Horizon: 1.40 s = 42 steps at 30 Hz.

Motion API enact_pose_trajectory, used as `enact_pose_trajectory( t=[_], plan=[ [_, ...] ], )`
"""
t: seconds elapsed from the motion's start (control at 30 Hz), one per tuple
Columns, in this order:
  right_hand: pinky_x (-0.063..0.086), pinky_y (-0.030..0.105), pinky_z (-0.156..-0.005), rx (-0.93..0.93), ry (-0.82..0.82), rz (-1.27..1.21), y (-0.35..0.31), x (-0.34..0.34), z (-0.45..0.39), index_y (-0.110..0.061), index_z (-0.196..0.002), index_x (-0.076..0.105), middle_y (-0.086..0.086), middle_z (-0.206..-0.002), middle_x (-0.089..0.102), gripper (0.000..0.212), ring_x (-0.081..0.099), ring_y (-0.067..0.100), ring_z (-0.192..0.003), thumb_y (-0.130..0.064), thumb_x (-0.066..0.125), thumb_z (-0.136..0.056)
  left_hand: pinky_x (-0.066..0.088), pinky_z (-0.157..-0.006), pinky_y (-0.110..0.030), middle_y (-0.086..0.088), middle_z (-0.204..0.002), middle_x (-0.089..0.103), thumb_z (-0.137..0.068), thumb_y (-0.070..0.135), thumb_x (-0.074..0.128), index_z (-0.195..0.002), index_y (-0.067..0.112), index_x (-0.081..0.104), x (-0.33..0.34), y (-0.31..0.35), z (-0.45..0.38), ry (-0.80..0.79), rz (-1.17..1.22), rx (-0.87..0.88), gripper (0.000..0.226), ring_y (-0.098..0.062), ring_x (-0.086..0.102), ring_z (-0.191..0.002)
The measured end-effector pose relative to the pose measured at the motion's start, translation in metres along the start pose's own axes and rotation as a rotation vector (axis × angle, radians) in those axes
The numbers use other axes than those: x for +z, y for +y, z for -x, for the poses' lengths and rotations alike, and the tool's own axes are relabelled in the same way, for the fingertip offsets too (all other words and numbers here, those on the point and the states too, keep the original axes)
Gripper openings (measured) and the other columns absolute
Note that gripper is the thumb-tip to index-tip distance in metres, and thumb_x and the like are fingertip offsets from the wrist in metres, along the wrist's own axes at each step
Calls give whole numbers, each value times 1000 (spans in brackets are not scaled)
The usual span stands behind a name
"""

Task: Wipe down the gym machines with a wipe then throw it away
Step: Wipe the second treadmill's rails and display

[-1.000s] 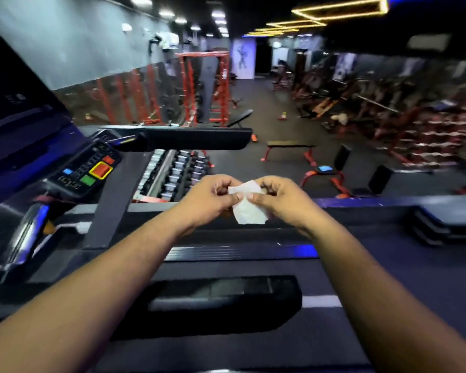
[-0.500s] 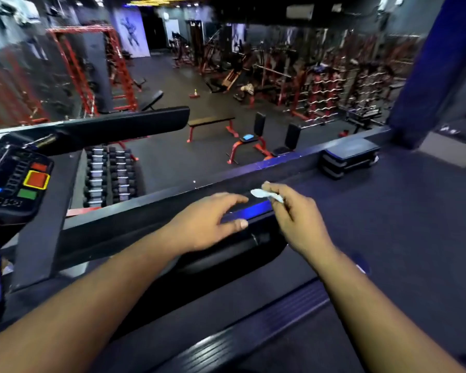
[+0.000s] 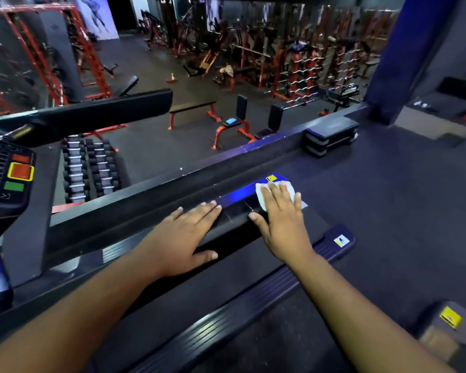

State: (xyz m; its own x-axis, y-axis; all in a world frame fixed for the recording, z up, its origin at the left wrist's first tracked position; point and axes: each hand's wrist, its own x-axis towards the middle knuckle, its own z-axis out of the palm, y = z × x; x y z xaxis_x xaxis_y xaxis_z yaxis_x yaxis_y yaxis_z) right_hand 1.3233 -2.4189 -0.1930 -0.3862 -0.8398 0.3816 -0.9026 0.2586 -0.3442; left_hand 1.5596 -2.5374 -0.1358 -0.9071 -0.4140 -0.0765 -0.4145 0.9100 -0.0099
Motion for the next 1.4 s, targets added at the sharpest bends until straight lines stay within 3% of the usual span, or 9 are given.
enact_pose_trajectory(
  t=[0.2, 0.3, 0.43, 0.53, 0.7, 0.9, 1.03, 1.17, 1.4],
  plan=[
    [7, 55, -125, -247, -16, -60, -68, 19, 44, -16, -157, 33, 3, -164, 29, 73, 17, 22, -155, -63, 31, -101, -1, -126, -38, 9, -170, -15, -94, 62, 55, -162, 26, -14, 7, -22, 43, 40, -21, 53, 103, -7, -9, -156],
    [12, 61, -122, -100, 45, -16, -55, 20, 44, -19, -159, 28, 2, -166, 26, 85, 16, 20, -155, -75, 27, -95, -1, -127, -40, 8, -170, -17, -94, 59, 55, -161, 26, -17, 9, -33, 64, 33, -31, 85, 104, -9, -12, -156],
    [1, 60, -123, 238, 37, -88, -63, 13, 23, -19, -161, 15, 2, -169, 8, 111, 1, 22, -156, -94, 15, -79, 3, -129, -45, 6, -170, -17, -94, 55, 57, -162, 23, -16, 9, -36, 73, 50, -19, 126, 104, -11, -12, -157],
    [7, 64, -122, 127, -28, -119, -105, 19, 34, -22, -160, 21, 2, -168, 15, 110, 5, 26, -155, -95, 13, -78, 1, -129, -44, 3, -170, -19, -94, 50, 58, -162, 20, -16, 9, -35, 72, 52, -35, 142, 104, -13, -13, -157],
    [-2, 51, -125, -23, -67, -96, -126, 26, 74, -29, -162, 9, -5, -170, 5, 108, -7, 14, -156, -94, 21, -76, 0, -128, -45, 3, -170, -17, -94, 43, 60, -162, 21, -14, 8, -34, 68, 49, -25, 142, 103, -15, -14, -157],
    [2, 62, -122, 227, -19, -46, -89, 7, 27, -26, -161, 17, -1, -170, 10, 114, -1, 18, -156, -98, 16, -72, 4, -129, -48, 4, -170, -17, -96, 43, 57, -162, 25, -15, 7, -33, 65, 31, -7, 124, 99, -15, -12, -157],
    [1, 60, -123, 93, 11, -132, -114, 20, 37, -22, -159, 29, 2, -167, 20, 114, 0, 22, -157, -98, 16, -74, 1, -129, -46, 4, -170, -17, -96, 46, 57, -162, 25, -15, 8, -34, 63, 40, -1, 127, 99, -14, -12, -157],
    [-10, 46, -124, -2, 20, -202, -126, 48, 80, -19, -163, 6, 1, -171, -2, 121, -12, 20, -156, -96, 20, -71, 0, -129, -45, 5, -170, -19, -96, 46, 56, -161, 27, -16, 9, -34, 62, 39, 10, 125, 99, -14, -13, -157],
    [-6, 54, -125, 629, 317, -725, -87, 44, 22, -22, -159, -18, -7, -166, -22, 126, -18, 0, -147, -102, 20, -68, 1, -129, -45, 6, -170, -18, -95, 45, 57, -161, 27, -15, 7, -32, 61, 34, 4, 116, 99, -14, -13, -157]
  ],
)
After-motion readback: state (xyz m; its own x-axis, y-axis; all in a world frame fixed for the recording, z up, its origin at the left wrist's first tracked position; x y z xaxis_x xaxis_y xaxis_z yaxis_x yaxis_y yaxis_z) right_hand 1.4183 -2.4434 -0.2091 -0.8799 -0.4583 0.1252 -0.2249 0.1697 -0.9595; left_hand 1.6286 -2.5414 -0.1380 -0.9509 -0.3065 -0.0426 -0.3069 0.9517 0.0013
